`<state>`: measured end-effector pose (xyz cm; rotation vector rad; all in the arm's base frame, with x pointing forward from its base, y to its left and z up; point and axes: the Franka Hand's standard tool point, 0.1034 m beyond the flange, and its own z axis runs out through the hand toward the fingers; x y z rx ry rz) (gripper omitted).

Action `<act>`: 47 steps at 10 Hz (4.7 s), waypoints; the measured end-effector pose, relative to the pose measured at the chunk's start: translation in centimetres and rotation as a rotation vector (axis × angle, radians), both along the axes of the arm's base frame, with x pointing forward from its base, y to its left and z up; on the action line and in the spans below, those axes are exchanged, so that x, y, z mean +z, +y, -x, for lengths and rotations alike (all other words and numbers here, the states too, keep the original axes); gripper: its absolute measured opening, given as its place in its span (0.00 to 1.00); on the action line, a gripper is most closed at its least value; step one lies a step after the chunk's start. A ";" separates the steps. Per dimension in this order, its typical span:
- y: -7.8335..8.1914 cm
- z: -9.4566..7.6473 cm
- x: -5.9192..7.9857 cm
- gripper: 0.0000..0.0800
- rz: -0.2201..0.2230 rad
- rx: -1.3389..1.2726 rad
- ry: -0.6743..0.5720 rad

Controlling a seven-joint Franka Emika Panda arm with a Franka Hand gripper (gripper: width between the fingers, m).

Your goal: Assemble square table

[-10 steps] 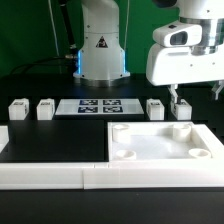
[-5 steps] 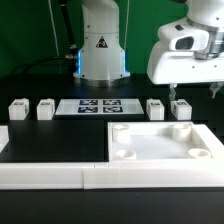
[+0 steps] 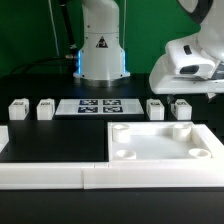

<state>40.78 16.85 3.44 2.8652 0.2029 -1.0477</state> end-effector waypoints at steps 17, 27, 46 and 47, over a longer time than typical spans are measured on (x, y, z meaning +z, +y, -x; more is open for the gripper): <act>0.9 3.8 -2.8 0.36 0.095 -0.046 0.185; -4.6 -2.6 8.6 0.36 -0.017 -0.070 -0.114; -2.3 -18.7 8.8 0.36 -0.276 -0.042 -1.351; -2.9 -17.6 5.4 0.36 -0.245 0.036 -1.267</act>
Offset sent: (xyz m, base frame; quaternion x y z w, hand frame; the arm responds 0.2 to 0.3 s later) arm -0.0340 0.0121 -0.0178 0.0041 -0.0613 0.0596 0.9963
